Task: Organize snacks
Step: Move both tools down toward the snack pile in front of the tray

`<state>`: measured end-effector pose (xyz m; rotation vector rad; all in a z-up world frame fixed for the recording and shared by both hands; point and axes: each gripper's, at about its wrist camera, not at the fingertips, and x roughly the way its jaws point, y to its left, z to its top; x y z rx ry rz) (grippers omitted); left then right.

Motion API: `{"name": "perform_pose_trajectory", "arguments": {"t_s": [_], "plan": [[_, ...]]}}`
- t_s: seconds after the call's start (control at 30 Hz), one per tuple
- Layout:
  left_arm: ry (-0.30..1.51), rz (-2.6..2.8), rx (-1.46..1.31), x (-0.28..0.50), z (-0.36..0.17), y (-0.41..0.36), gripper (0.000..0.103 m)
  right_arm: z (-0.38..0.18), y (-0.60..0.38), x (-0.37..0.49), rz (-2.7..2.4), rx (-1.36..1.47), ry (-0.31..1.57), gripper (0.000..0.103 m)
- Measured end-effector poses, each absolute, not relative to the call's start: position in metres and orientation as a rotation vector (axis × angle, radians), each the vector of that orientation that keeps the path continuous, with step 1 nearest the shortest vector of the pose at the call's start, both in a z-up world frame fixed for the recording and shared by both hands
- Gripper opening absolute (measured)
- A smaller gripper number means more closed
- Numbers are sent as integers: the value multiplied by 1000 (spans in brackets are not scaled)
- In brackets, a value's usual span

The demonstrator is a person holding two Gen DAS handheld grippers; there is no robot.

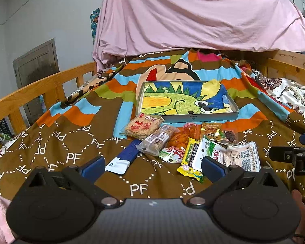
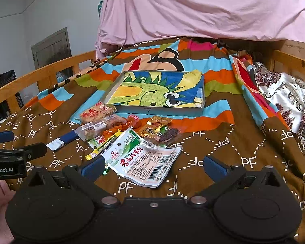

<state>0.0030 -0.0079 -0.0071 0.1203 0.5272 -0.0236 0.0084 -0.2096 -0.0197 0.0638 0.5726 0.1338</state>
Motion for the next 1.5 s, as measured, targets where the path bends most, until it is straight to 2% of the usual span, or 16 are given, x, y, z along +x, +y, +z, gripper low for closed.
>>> {"name": "perform_pose_trajectory", "arguments": {"t_s": [0.67,1.03,1.5], "plan": [[591,-3,89,53,-1,-5,103,-13,-197,57,308,-159,574,102],[644,11,96,95,-5,3,103,-39,-195,109,369,-98,696,102],[671,-178,200,142,-21,-12,103,-57,-200,148,423,-92,744,102]]}}
